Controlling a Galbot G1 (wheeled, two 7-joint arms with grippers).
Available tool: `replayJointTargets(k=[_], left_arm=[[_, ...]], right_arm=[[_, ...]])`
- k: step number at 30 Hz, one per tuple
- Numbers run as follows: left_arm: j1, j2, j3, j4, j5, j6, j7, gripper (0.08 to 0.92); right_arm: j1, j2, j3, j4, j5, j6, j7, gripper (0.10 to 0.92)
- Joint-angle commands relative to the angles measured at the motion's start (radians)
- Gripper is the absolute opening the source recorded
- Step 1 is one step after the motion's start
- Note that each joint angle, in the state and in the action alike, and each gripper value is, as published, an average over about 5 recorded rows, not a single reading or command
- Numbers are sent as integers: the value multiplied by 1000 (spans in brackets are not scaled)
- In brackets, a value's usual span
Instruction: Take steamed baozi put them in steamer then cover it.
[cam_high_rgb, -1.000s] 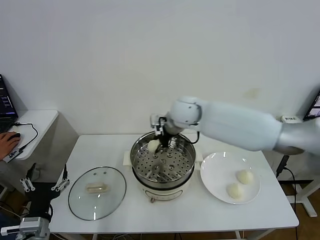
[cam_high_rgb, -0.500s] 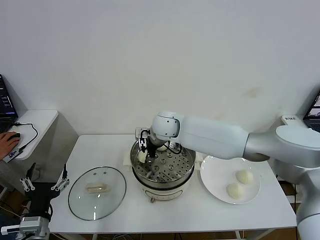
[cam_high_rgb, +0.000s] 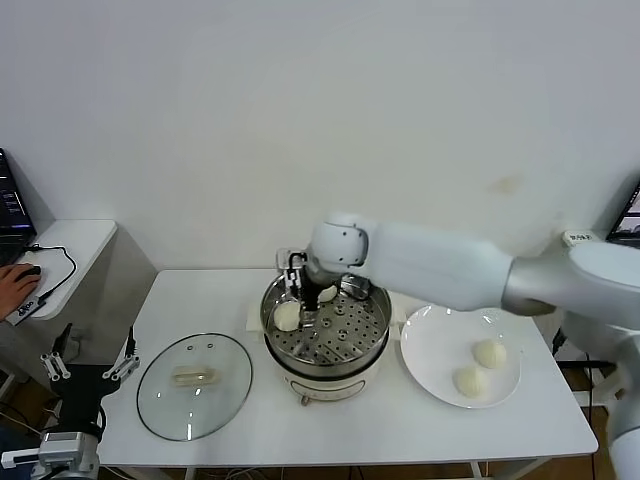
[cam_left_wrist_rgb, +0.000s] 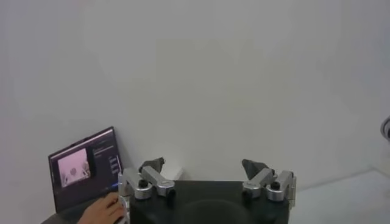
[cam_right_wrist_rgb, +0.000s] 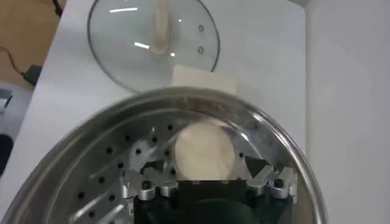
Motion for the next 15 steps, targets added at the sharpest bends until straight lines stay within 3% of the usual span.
replayJointTargets(k=[1,9,15], left_arm=[[-4,5,7,0,-1,1,1,823],[-6,7,40,10,2,-2,1,823],[0,13,44,9,4,-2,0,823]], right_arm=[[179,-275,-21,157,-94,114,-215,823],[170,-610,-18,332,-186,203,-289,823],[-65,-790,141,377,-318,263,-311,823]])
